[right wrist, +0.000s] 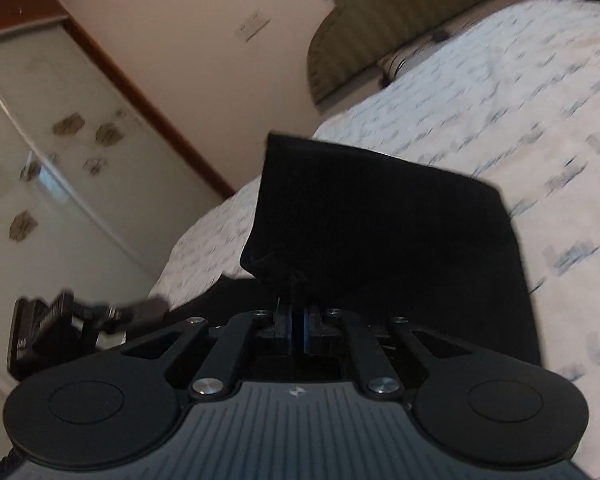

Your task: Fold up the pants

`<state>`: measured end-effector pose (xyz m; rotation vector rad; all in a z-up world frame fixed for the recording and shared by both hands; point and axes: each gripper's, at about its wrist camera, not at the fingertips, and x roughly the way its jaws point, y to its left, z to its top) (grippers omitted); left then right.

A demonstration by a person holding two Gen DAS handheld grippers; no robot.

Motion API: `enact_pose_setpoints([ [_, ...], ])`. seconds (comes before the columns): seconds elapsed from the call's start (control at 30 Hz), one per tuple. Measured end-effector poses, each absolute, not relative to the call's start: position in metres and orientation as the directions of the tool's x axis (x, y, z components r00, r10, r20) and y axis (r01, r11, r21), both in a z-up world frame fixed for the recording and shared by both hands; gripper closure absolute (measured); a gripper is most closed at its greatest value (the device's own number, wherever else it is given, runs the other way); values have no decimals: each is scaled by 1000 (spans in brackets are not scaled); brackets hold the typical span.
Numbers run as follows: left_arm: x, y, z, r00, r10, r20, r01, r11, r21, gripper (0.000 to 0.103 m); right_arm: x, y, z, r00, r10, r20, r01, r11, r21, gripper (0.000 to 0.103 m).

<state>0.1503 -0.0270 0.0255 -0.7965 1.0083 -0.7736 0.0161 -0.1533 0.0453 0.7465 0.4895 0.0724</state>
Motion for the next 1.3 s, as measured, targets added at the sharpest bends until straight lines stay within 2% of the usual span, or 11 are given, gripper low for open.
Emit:
enact_pose_setpoints([
  [0.13, 158, -35, 5, 293, -855, -428, 115, 477, -872, 14, 33, -125, 18, 858, 280, -431, 111, 717, 688, 99],
  [0.33, 169, -47, 1, 303, -845, -441, 99, 488, -867, 17, 23, -133, 26, 886, 279, -371, 82, 692, 717, 99],
  [0.37, 173, -50, 0, 312, -832, -459, 88, 506, -858, 23, 21, -133, 28, 884, 285, -371, 74, 697, 713, 97],
  [0.43, 181, -60, -3, 288, -818, -497, 84, 539, -838, 52, 23, -132, 29, 874, 288, -391, 87, 700, 709, 94],
  [0.47, 184, -66, -5, 272, -802, -532, 87, 571, -816, 61, 23, -132, 30, 867, 283, -410, 103, 703, 704, 90],
  [0.53, 187, -73, -8, 245, -758, -605, 110, 641, -759, 89, 13, -132, 31, 864, 274, -423, 121, 703, 701, 66],
  [0.63, 184, -71, -2, 280, -736, -616, 166, 669, -725, 99, -13, -137, 33, 894, 261, -365, 93, 688, 720, 40],
  [0.77, 177, -51, 32, 372, -712, -596, 280, 698, -659, 99, -47, -154, 38, 931, 193, -311, 100, 684, 722, 38],
  [0.93, 173, 15, 61, 486, -638, -598, 302, 764, -569, 99, -61, -168, 45, 923, 111, -369, 180, 723, 667, 38],
  [1.13, 176, 87, 21, 501, -523, -690, 160, 839, -520, 98, -59, -174, 27, 911, 142, -386, 202, 664, 720, 38],
  [1.3, 174, 91, 32, 527, -536, -659, 196, 832, -519, 98, -46, -167, 23, 893, 164, -419, 224, 645, 730, 38],
])
